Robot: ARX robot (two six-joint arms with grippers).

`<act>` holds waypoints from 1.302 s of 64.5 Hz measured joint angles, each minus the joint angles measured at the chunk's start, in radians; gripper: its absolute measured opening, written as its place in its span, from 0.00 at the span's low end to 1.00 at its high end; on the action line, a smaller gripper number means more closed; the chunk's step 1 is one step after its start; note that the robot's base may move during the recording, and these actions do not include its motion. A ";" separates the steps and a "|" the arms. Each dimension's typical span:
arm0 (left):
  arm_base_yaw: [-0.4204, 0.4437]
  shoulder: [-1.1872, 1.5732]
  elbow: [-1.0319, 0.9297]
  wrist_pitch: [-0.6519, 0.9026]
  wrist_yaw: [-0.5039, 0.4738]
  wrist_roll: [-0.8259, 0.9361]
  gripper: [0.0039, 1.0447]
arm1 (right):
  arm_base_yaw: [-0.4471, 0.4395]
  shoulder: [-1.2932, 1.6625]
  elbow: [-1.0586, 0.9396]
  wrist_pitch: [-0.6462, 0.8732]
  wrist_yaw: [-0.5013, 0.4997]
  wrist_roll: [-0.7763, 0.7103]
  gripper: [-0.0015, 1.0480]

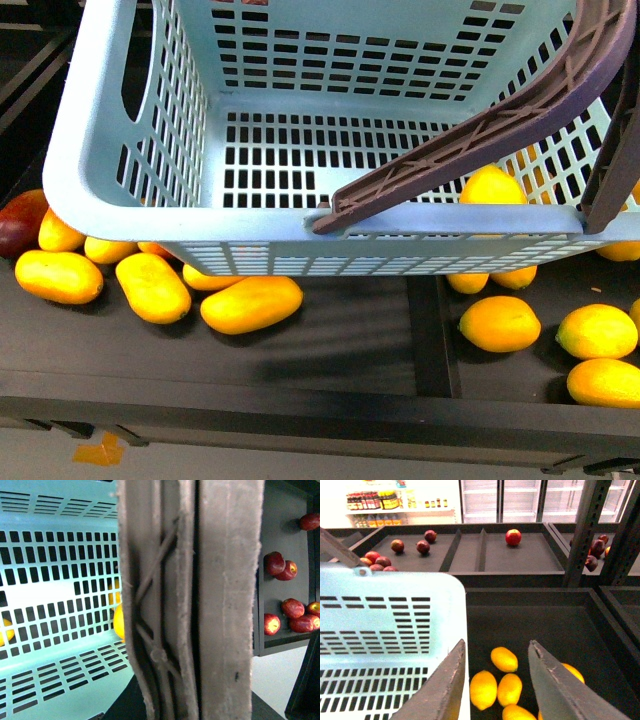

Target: Pick lemon and mango into basket

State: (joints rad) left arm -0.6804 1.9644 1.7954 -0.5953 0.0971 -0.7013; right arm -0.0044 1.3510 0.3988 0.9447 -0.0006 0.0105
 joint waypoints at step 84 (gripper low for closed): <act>-0.001 0.000 0.000 0.000 -0.008 -0.001 0.15 | 0.002 -0.521 -0.375 -0.145 0.003 -0.008 0.79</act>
State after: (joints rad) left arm -0.6815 1.9644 1.7954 -0.5953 0.0887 -0.7025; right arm -0.0021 0.8295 0.0242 0.8001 0.0029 0.0029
